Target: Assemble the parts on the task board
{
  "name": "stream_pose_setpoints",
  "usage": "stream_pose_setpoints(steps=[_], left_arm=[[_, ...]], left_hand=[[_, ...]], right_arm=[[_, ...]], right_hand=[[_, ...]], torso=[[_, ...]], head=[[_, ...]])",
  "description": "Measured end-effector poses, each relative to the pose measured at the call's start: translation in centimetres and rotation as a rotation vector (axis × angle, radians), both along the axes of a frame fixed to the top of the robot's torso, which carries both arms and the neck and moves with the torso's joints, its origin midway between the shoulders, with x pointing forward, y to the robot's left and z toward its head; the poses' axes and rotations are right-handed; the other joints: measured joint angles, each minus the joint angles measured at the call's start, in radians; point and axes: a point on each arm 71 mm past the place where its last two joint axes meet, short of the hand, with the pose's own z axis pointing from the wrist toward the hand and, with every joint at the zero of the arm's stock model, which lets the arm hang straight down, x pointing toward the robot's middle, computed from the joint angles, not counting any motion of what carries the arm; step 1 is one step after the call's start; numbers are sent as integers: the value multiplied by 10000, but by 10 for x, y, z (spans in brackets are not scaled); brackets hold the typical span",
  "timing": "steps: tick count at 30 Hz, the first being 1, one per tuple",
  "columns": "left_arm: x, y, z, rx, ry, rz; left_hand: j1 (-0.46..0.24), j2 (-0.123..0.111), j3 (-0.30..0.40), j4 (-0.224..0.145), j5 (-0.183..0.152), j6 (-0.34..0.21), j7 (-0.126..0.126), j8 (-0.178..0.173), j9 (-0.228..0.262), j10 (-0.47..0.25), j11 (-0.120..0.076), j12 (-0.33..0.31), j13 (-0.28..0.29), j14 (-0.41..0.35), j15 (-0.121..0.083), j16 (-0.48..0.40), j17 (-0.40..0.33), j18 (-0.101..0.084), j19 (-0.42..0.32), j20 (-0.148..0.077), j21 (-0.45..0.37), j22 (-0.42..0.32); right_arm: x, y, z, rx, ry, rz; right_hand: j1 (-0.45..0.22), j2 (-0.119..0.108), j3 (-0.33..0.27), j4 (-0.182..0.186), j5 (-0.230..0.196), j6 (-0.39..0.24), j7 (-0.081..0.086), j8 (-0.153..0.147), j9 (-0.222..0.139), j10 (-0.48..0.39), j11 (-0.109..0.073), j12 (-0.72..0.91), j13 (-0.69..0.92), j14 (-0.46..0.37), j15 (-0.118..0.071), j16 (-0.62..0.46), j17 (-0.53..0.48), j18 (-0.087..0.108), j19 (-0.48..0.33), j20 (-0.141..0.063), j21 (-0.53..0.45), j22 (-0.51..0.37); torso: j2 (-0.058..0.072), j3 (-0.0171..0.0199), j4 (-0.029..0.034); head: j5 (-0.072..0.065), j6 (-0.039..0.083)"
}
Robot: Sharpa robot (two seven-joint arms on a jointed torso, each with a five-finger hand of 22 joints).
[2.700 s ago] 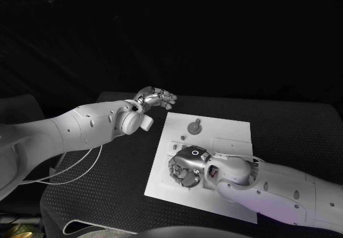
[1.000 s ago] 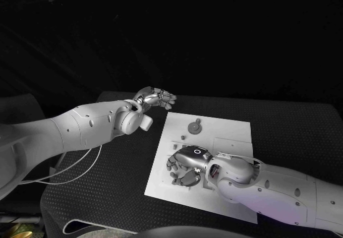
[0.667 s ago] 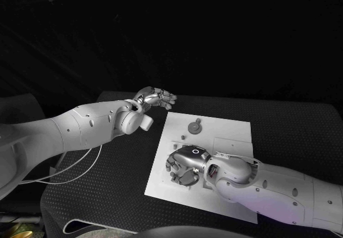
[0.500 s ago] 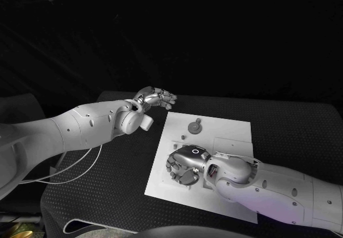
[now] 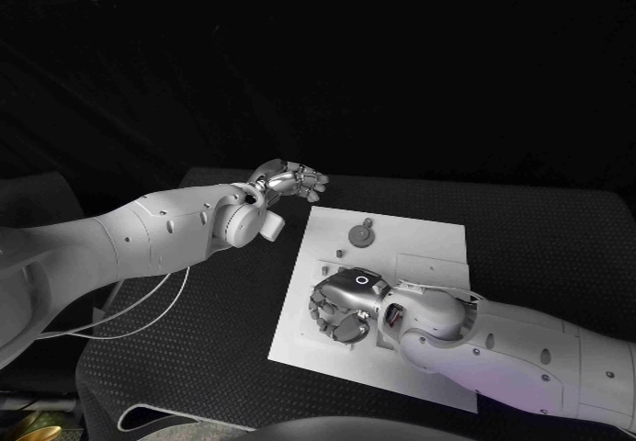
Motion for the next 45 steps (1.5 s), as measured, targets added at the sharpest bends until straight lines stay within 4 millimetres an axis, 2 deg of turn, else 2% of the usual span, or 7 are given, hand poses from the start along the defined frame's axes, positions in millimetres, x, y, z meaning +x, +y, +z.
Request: stream_pose_setpoints(steps=[14, 21, 24, 27, 30, 35, 45], left_arm=[[0, 1, 0, 9, 9, 19], [0, 1, 0, 11, 14, 18], [0, 1, 0, 12, 17, 20], [0, 1, 0, 13, 19, 20], [0, 2, 0, 14, 20, 21], [0, 2, 0, 15, 24, 21], [0, 2, 0, 18, 29, 25]], left_hand=[[0, 0, 0, 0, 0, 0, 0, 0, 1, -37, 36, 0, -1, 0, 0, -36, 9, -1, 0, 0, 0, 3], [0, 0, 0, 0, 0, 0, 0, 0, 1, -37, 36, 0, -2, 0, 0, -40, 19, -1, 0, 0, 0, 7], [0, 0, 0, -1, 0, 0, 0, 0, 1, -37, 36, 0, -2, 0, 0, -40, 19, -1, 0, 0, 0, 7], [0, 0, 0, 0, 0, 0, 0, 0, 2, -37, 36, 0, -3, 0, 0, -40, 19, -1, 0, 0, 0, 6], [0, 0, 0, -1, 0, 0, 0, 0, 2, -37, 36, 0, -3, 0, 0, -40, 23, -1, 0, 0, -12, 6], [0, 0, 0, 0, 0, 0, 0, 0, -7, -37, 36, 0, -4, 0, 0, -40, 27, -1, 0, 0, -39, 14], [0, 0, 0, -1, 0, 0, 0, 0, -7, -37, 36, 0, -5, 0, 0, -40, 36, -1, 0, 0, -39, 13]], right_arm=[[3, -9, -1, -137, -77, -163], [2, -9, -1, -124, -71, -172], [3, -9, -1, -109, -59, -195], [3, -9, -2, -94, -43, -223], [3, -9, -1, -62, -17, -258], [4, -10, -1, 60, -2, -344], [8, -20, 13, 883, 214, -793]], right_hand=[[-27, -29, 41, -41, 0, -2, 2, 0, 9, -52, -52, 78, -164, -2, -1, 1, -111, -3, -18, -17, 40, -2], [-212, -214, 31, -69, 0, -151, 149, -89, -14, -108, -68, 146, -270, -35, -32, 3, -184, -11, -55, -52, 102, -3], [-360, -363, -191, -93, 0, -431, 240, -259, -87, -245, -34, 147, -337, -47, -20, 3, -245, -12, -55, -52, 115, -4], [-395, -398, -354, -148, 0, -553, 328, -342, -150, -331, 11, 147, -409, -129, -8, 3, -289, -13, -55, -51, 115, -3], [-548, -551, -716, -224, 0, -859, 444, -545, -274, -511, 75, 223, -513, -235, 87, 6, -339, -28, -134, -52, 155, -5], [-620, -622, -1207, -370, 0, -1231, 581, -719, -441, -681, 148, 365, -678, -376, 133, 50, -446, -84, -182, -34, 157, -2], [-823, -708, -1713, -408, 0, -1522, 624, -846, -574, -824, 219, 541, -879, -525, 210, 138, -528, -96, -270, 20, 158, -7]], torso=[[-2, 6, -7], [-2, 11, -7], [-2, 10, -8], [-2, 8, -7], [-2, 7, -7], [-1, 1, -2], [-2, 2, -7]], head=[[7, -17], [-5, -10], [-16, -4], [-28, 5], [-38, 11], [-49, 11], [-108, 48]])
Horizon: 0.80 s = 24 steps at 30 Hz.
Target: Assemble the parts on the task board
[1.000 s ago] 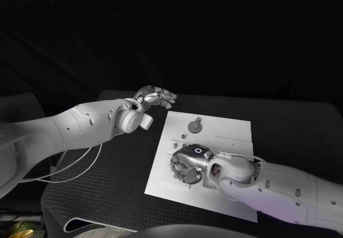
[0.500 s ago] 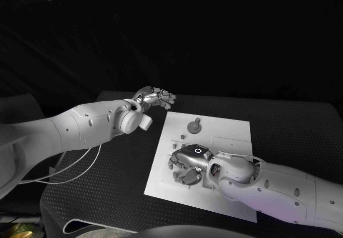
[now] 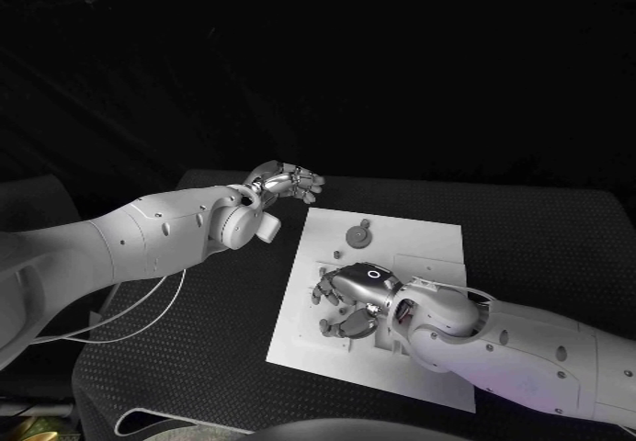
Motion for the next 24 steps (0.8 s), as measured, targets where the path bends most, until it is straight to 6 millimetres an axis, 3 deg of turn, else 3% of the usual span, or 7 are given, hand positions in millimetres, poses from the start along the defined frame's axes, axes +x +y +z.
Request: stream_pose_setpoints(steps=[7, 10, 12, 15, 19, 24], left_arm=[[0, 1, 0, 7, 2, 14], [0, 1, 0, 14, -2, 32], [0, 2, 0, 16, -14, 46], [1, 3, 0, 18, -44, 71], [1, 6, 0, 23, -97, 124], [0, 9, -2, 17, -129, 168]], left_hand=[[0, 0, 0, 0, 0, 0, 0, 0, 0, 0, 0, 0, 0, 0, 0, 0, -1, 0, 0, 0, 0, 9], [0, 0, 3, 3, 0, 0, 0, 0, 1, 0, 0, 0, 0, 0, 0, 0, 12, 0, 0, 0, 0, 9], [0, 0, 27, 27, 0, 0, 0, 0, 1, 0, 0, 0, 4, 0, 0, 0, 21, 0, 0, 0, 0, 9], [0, 0, 27, 27, 0, 0, 0, 0, 1, 0, 0, 0, 8, 0, 0, 0, 21, 0, 0, 0, 0, 8], [0, 0, 27, 27, 0, 41, -41, 25, 10, 76, -76, 81, 56, 53, 53, 0, 73, 2, 44, 30, 0, 48], [0, 0, 28, 27, 0, 138, -97, 60, 26, 334, -222, 214, 136, 92, 16, -33, 155, 1, 75, -1, 0, 87]], right_arm=[[19, -25, 27, 966, 657, -824], [31, -42, 39, 1500, 1210, -1432], [37, -54, 44, 1744, 1565, -1822], [48, -75, 51, 2045, 2152, -2520], [60, -106, 56, 2143, 3146, -3447], [65, -133, 55, 1962, 4140, -4296]], right_hand=[[-22, 99, -226, -5, 22, -227, 49, -69, -61, -71, 1, 155, -201, -15, 14, 57, -107, -55, 0, 1, 38, -72], [162, 447, -112, 106, 40, -100, 179, 32, -62, -42, -10, 180, -353, -14, 14, 73, -202, -63, 22, -21, 76, -128], [265, 551, 47, 209, 40, -13, 264, 46, -81, 142, -22, 225, -491, 102, -29, 74, -285, -90, 99, -93, 134, -166], [267, 552, 87, 249, 40, -3, 270, 48, -82, 245, -27, 225, -564, 139, -58, 74, -321, -109, 185, -108, 134, -179], [83, 920, 224, 532, 40, 333, 247, 222, -70, 736, -98, 342, -708, 606, -117, 173, -416, -62, 451, -195, 291, -208], [-74, 963, 245, 752, 40, 488, 173, 221, -132, 1280, -55, 805, -720, 1213, -237, 253, -560, -69, 866, -391, 509, -279]], torso=[[-11, 3, -16], [-12, 2, -24], [-17, 2, -31], [-33, 3, -50], [-68, 5, -100], [-113, 7, -174]], head=[[-105, 123], [-174, 201], [-228, 257], [-331, 369], [-537, 551], [-792, 709]])
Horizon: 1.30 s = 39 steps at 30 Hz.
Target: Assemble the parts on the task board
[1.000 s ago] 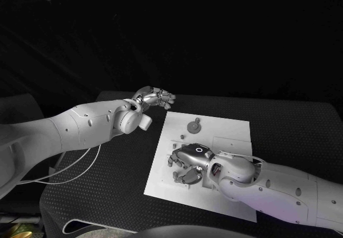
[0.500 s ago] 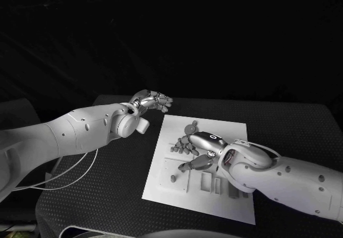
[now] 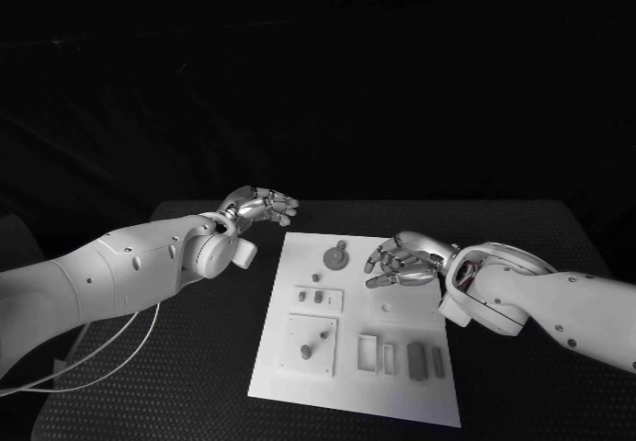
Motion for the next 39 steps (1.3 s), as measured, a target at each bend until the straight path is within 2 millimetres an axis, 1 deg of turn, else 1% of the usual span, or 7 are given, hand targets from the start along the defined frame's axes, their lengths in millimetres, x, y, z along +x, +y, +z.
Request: stream_pose_setpoints(steps=[3, 7, 12, 17, 25, 33, 39], left_arm=[[-2, 3, -3, -5, 23, 33], [-6, 6, -5, -35, 51, 29], [-11, 8, -8, -90, 117, -21], [-16, 8, -10, -166, 172, -94], [-22, 13, -9, -270, 141, -136], [-27, 8, -8, -394, 129, -319], [-28, 3, -8, -443, 138, -421]], left_hand=[[0, 0, 0, 0, 0, 24, 9, 38, 0, 9, -9, 1, 3, 0, 0, -5, 13, 0, 0, 0, -39, 12], [0, 0, 0, 0, 0, 24, 8, 38, 0, 9, -9, 1, 12, 14, -14, -5, 24, 0, 5, -5, -39, 12], [0, 0, -26, 26, 0, 24, 8, 38, -1, 9, -9, 1, 11, 36, -36, -5, 34, -4, 34, -34, -39, 12], [-42, 41, -27, 27, 0, 24, 8, 38, -2, 9, -9, 1, 11, 36, -36, -5, 48, -5, 34, -34, -39, 22], [-41, 41, -71, 41, 0, 60, -27, 37, -2, 9, -9, 0, 10, 36, -36, -45, 63, -7, 34, -34, -78, 45], [-164, -1, -145, 33, 0, 60, -27, 37, -3, 8, -8, 0, 9, 36, -36, -153, 85, -7, 34, -34, -118, 57], [-254, -13, -168, 56, 0, 60, -27, 37, -3, 9, -8, 0, 9, 35, -37, -154, 99, -7, 33, -34, -118, 68]], right_arm=[[-1, -18, -3, -153, 704, -473], [-7, -34, -5, -494, 1551, -891], [-21, -51, -11, -1134, 2633, -1097], [-33, -61, -16, -1738, 3492, -1173], [-52, -69, -29, -2781, 4813, -1222], [-71, -63, -39, -3623, 5387, -1064], [-71, -56, -40, -4142, 4998, -996]], right_hand=[[-193, 50, 0, 108, 14, 138, -106, 59, -9, 389, -97, 414, 161, 424, -102, 114, -27, -143, 347, -206, 146, -66], [-795, 161, -83, 471, 116, 472, -272, 256, 68, 828, -256, 808, 391, 819, -288, 117, 33, -172, 686, -437, 231, -206], [-1649, 387, -108, 1016, 103, 613, -411, 317, 187, 1029, -395, 901, 518, 1048, -407, 125, 134, -310, 878, -627, 286, -313], [-2108, 183, 311, 1461, 0, 844, -533, 435, 371, 1230, -588, 901, 615, 1223, -546, 24, 267, -320, 1057, -770, 341, -401], [-2413, 122, 518, 1581, 0, 854, -543, 434, 485, 1279, -600, 901, 667, 1268, -524, -45, 396, -328, 1086, -768, 383, -449], [-2751, 47, 582, 1590, 0, 850, -540, 434, 538, 1298, -591, 850, 708, 1277, -529, -94, 481, -328, 1086, -767, 403, -462], [-2923, -125, 666, 1617, 0, 771, -610, 391, 550, 1303, -590, 810, 747, 1311, -494, -113, 547, -329, 1102, -750, 430, -486]], torso=[[-35, 4, -47], [-84, 24, -103], [-150, 47, -197], [-210, 58, -272], [-268, 58, -359], [-278, 41, -376], [-276, 24, -372]], head=[[-155, 59], [-361, 70], [-583, -25], [-710, -160], [-874, -330], [-1001, -467], [-1034, -518]])
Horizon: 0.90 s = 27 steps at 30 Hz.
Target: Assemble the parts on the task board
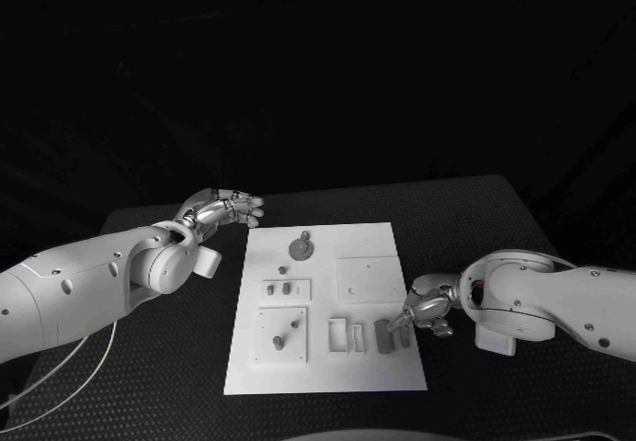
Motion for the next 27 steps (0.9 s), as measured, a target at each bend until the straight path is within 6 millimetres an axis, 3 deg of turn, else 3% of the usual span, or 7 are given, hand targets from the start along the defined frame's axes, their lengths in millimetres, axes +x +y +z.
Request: stream_pose_setpoints(steps=[10, 27], left_arm=[[-1, -2, 0, -26, 13, -58], [-2, -1, -1, -13, 45, -51]], left_hand=[[2, -1, -26, 26, 0, 0, 0, 0, -10, 0, 0, 0, -1, 0, 0, -39, 14, -1, 0, 0, -36, 10], [2, -1, -26, 26, 0, 0, 0, 0, -18, -1, 0, -40, -2, -1, 0, -39, 28, -1, -1, 0, -36, 19]], right_arm=[[3, 9, -8, -584, -541, 241], [2, 22, -26, -805, -382, 436]], right_hand=[[-118, -118, 192, 1, 0, -38, -34, -101, -7, 44, 22, -6, 54, 35, 33, -86, 66, 0, 0, 2, 26, -40], [-118, -118, 248, -55, 0, -38, -34, -100, -11, 45, 19, -46, 77, 34, 34, -89, 101, -1, 15, 21, 26, -50]], torso=[[15, -13, 24], [15, -11, 12]], head=[[-12, -48], [126, -171]])
